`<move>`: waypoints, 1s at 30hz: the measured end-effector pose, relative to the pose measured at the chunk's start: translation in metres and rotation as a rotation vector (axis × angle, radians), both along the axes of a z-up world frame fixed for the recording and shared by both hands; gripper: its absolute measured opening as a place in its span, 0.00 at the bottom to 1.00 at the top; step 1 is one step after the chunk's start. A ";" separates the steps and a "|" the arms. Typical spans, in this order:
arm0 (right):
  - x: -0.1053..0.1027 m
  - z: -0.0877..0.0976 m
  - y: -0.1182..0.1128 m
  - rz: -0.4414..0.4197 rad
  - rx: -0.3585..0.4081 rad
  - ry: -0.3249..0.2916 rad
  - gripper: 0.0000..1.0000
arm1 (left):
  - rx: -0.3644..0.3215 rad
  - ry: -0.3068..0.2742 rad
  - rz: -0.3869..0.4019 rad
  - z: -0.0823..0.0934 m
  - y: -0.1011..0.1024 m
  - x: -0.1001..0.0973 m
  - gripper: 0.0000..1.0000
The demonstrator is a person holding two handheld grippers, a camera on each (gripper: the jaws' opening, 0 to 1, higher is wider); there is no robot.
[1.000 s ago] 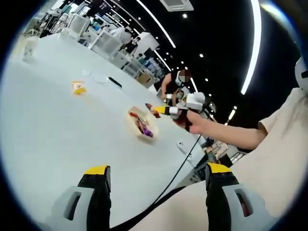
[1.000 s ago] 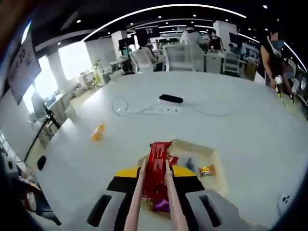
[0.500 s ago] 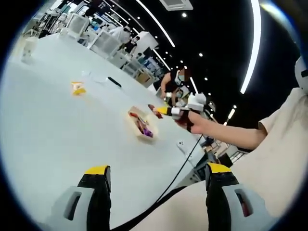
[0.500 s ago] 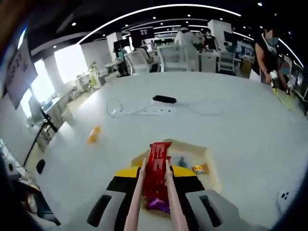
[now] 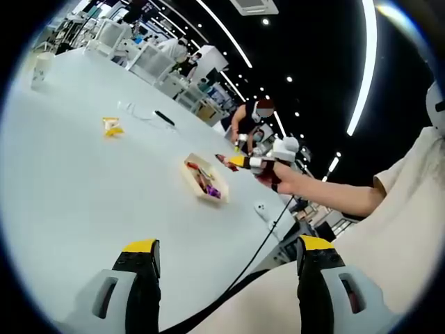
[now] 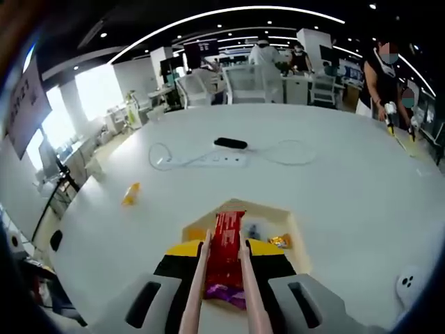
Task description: Place the target food into the container with the food tongs after gripping and lifting it, then release it inside without dropping or visibly crushing the food.
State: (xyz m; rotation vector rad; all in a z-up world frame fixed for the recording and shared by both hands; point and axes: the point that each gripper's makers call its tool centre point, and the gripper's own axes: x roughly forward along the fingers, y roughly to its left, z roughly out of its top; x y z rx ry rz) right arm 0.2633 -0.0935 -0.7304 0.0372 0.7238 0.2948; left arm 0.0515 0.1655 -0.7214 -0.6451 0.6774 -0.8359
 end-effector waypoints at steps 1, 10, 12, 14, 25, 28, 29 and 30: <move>0.000 0.000 0.000 0.001 -0.002 0.001 0.23 | 0.000 0.000 0.002 0.000 0.001 0.000 0.80; 0.002 0.001 0.001 0.001 0.003 -0.004 0.23 | -0.001 0.003 0.007 -0.001 0.000 -0.001 0.80; 0.002 0.001 0.002 0.001 0.007 -0.003 0.23 | -0.002 0.004 0.007 -0.001 0.000 -0.002 0.80; 0.002 0.001 0.002 0.000 0.008 -0.004 0.23 | -0.003 0.004 0.007 0.000 -0.001 -0.002 0.80; 0.003 0.004 0.010 0.001 0.061 -0.012 0.27 | -0.001 0.003 0.012 0.000 -0.001 -0.001 0.80; 0.003 0.003 0.012 0.003 0.068 -0.010 0.27 | 0.000 0.002 0.013 0.000 -0.001 -0.001 0.80; 0.003 0.002 0.014 0.007 0.070 -0.008 0.28 | 0.001 0.002 0.012 0.000 -0.002 -0.002 0.80; 0.003 0.002 0.015 0.011 0.071 -0.006 0.28 | 0.002 0.003 0.011 0.000 -0.002 -0.002 0.80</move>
